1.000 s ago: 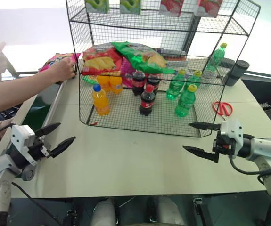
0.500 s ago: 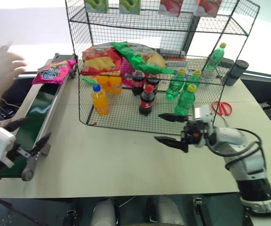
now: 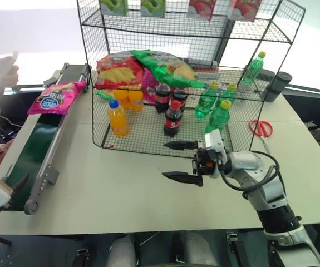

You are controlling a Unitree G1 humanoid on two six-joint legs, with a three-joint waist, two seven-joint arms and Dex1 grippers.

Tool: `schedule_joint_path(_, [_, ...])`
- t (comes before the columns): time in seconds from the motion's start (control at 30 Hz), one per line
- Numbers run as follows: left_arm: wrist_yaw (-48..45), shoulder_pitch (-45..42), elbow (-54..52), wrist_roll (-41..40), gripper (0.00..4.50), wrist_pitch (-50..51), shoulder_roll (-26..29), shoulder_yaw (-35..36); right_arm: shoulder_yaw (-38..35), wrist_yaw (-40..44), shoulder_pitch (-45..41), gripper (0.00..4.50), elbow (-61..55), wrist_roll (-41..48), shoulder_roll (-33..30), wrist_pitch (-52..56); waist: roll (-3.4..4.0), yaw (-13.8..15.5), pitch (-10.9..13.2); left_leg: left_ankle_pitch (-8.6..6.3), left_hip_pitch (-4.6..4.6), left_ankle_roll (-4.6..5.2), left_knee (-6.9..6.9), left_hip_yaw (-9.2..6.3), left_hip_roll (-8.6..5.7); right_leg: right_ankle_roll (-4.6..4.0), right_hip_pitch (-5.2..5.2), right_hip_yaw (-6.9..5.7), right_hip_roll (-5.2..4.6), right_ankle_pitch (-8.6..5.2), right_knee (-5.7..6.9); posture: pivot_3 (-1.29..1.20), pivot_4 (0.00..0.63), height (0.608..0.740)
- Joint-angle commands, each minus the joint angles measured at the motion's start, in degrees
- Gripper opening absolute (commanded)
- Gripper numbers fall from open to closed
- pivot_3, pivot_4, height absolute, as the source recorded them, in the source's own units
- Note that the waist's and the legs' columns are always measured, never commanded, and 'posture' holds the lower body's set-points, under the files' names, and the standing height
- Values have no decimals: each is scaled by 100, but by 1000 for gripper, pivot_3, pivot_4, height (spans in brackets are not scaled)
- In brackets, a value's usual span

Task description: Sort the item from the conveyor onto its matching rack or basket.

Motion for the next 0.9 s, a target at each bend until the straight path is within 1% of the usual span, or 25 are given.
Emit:
schedule_joint_path(0.03, [497, -12, 290, 379, 4500, -358, 219, 199, 171, 201, 124, 4463, -302, -46, -29, -193, 0, 6, 0, 0, 0, 0, -1, 0, 0, 0, -1, 0, -1, 0, 0, 0, 150, 726])
schedule_joint_path(0.17, [829, 8, 554, 618, 4500, -538, 420, 159, 112, 31, 99, 4463, -231, -47, 49, -164, -2, 1, -1, 0, 0, 1, -1, 3, 0, -1, -2, -1, -5, 1, 0, 0, 150, 726])
schedule_joint_path(0.33, [1172, 4, 792, 821, 4500, -630, 586, 47, 50, 86, 74, 4463, -110, -127, -71, -263, -2, -8, -1, -1, 1, 1, -2, 4, 0, -1, -4, -2, -5, 2, 3, 0, 150, 726])
schedule_joint_path(0.57, [1344, -132, 1038, 792, 4500, -538, 597, -248, 32, 87, 32, 4463, -80, -193, -122, -321, -2, -8, -1, -1, 1, 1, -3, 6, 0, -1, -4, -2, -5, 2, 4, 0, 150, 726])
schedule_joint_path(0.9, [1381, -229, 1101, 744, 4500, -454, 688, -597, -14, 21, 104, 4463, -159, -205, -214, -323, -3, -8, -2, -1, 1, 1, -3, 8, 0, -1, -5, -2, -4, 2, 4, 0, 150, 726])
